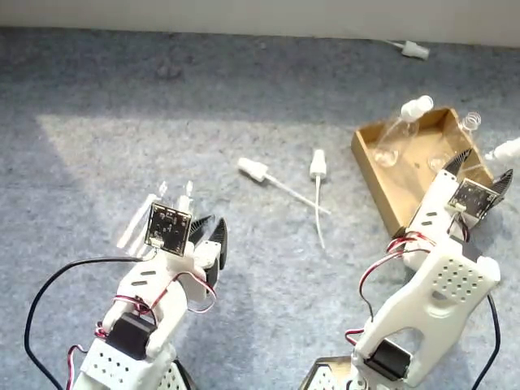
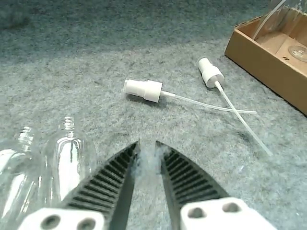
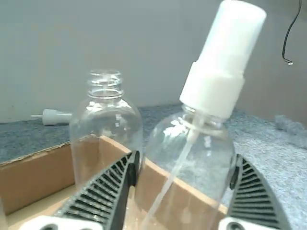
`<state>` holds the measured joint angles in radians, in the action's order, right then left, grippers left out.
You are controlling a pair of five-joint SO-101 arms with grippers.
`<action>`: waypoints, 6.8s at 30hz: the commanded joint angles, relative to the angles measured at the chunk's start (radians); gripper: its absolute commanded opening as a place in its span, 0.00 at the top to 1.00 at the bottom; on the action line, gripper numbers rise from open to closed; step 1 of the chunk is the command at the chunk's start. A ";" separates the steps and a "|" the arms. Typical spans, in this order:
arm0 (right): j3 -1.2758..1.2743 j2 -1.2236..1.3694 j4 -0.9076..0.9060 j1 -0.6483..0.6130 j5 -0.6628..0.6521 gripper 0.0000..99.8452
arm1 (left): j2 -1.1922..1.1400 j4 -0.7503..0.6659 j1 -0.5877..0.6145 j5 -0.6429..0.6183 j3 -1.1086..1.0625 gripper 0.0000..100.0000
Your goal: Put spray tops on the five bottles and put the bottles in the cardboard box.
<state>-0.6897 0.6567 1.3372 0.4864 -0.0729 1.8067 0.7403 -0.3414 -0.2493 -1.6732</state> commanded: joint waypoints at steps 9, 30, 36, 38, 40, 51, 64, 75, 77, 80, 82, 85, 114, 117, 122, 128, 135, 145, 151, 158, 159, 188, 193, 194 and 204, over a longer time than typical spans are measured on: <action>0.027 -0.027 0.022 -0.016 0.000 0.73 | -0.002 -0.021 0.010 0.014 -0.022 1.00; -0.071 -0.028 0.021 -0.036 -0.133 0.73 | -0.002 -0.021 0.010 0.014 -0.022 1.00; -0.101 -0.030 0.022 -0.025 -0.140 0.73 | -0.002 -0.021 0.010 0.014 -0.022 1.00; -0.107 -0.030 0.022 -0.025 -0.140 0.73 | -0.002 -0.021 0.010 0.014 -0.022 1.00; -0.110 -0.030 0.022 -0.024 -0.140 0.73 | -0.002 -0.021 0.010 0.014 -0.022 1.00; -0.111 -0.028 0.015 -0.024 -0.140 0.73 | -0.002 -0.021 0.010 0.014 -0.022 1.00; -0.111 -0.030 0.013 -0.024 -0.140 0.73 | -0.002 -0.021 0.010 0.014 -0.022 1.00; -0.160 -0.173 -0.154 -0.024 -0.132 0.73 | -0.002 -0.021 0.010 0.014 -0.022 1.00; -0.203 -0.237 -0.163 -0.025 -0.132 0.73 | -0.002 -0.021 0.010 0.014 -0.022 1.00; -0.252 -0.305 -0.188 -0.030 -0.132 0.73 | -0.002 -0.021 0.010 0.014 -0.022 1.00; -0.268 -0.334 -0.226 -0.025 -0.132 0.73 | -0.002 -0.021 0.010 0.014 -0.022 1.00; -0.268 -0.375 -0.312 -0.025 -0.132 0.73 | -0.002 -0.021 0.010 0.014 -0.022 1.00; -0.274 -1.064 -1.273 -0.010 -0.138 0.73 | -0.002 -0.021 0.010 0.014 -0.022 1.00; -0.271 -1.073 -1.285 -0.005 -0.138 0.73 | -0.002 -0.021 0.010 0.014 -0.022 1.00; -0.272 -1.084 -1.287 -0.002 -0.138 0.73 | -0.002 -0.021 0.010 0.014 -0.022 1.00; -0.269 -1.084 -1.288 -0.002 -0.140 0.73 | -0.002 -0.021 0.010 0.014 -0.022 1.00; -0.197 -1.086 -1.589 -0.004 -0.138 0.73 | -0.002 -0.021 0.010 0.014 -0.022 1.00; 0.041 -1.086 -1.986 -0.008 -0.138 0.73 | -0.002 -0.021 0.010 0.014 -0.022 1.00; 0.199 -1.086 -2.215 -0.045 -0.133 0.73 | -0.002 -0.021 0.010 0.014 -0.022 1.00; 0.384 -1.086 -2.486 -0.137 -0.132 0.73 | -0.002 -0.025 0.096 0.015 -0.018 1.00; 0.400 -1.086 -2.511 -0.153 -0.132 0.73 | -0.002 -0.026 0.105 0.015 -0.016 1.00; 0.441 -1.334 -2.758 -1.026 0.147 0.73 | -0.002 0.701 0.908 0.264 0.331 1.00; 0.599 -1.159 -2.766 -1.038 0.224 0.73 | -0.002 0.715 1.010 0.264 0.321 1.00; 0.634 -1.118 -2.766 -1.040 0.247 0.73 | -0.002 0.715 1.021 0.264 0.314 1.00; 0.875 -0.742 -2.766 -1.214 0.479 0.73 | -0.002 0.706 1.133 0.264 0.182 1.00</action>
<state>0.0744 -0.1412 -1.4339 -0.6813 0.3491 1.8174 1.4477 0.7250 0.0023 -1.4952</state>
